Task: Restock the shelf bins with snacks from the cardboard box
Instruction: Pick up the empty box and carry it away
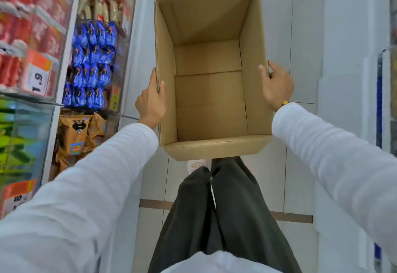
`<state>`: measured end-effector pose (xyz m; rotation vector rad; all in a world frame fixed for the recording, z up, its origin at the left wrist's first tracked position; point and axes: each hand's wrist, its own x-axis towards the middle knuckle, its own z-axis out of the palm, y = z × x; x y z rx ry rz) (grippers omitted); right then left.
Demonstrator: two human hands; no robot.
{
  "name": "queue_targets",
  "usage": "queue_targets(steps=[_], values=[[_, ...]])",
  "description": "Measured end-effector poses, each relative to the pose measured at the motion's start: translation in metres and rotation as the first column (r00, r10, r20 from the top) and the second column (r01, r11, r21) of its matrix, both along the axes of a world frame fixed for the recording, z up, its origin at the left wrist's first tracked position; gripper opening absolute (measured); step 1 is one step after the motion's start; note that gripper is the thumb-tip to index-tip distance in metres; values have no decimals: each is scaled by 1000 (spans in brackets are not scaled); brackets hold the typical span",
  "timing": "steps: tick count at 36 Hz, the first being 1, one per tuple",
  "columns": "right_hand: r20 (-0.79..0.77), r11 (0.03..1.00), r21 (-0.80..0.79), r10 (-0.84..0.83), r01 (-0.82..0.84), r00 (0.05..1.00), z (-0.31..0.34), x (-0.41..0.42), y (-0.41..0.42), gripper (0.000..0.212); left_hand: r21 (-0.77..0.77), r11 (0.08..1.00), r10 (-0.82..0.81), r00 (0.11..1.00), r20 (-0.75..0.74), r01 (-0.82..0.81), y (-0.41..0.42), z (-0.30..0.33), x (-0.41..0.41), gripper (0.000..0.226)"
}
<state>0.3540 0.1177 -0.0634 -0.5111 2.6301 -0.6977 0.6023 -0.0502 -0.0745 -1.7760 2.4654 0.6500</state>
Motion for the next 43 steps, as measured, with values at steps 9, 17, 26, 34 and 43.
queue_targets(steps=[9,17,26,34,43], values=[[139,999,21,24,-27,990,-56,-117,-115,49,11,999,46,998,40,-46,-104,-45,-115,51],[230,999,32,-16,8,973,-164,-173,-205,47,-3,998,57,995,85,-57,-199,-151,-179,50],[234,998,-17,-56,62,971,-342,-192,-293,45,23,998,57,996,63,-59,-300,-332,-206,50],[241,1000,-17,-13,17,971,-476,-187,-352,42,54,990,128,991,36,-129,-356,-462,-207,48],[285,996,-71,-33,56,958,-492,-185,-382,49,126,967,228,973,-30,-222,-383,-476,-208,47]])
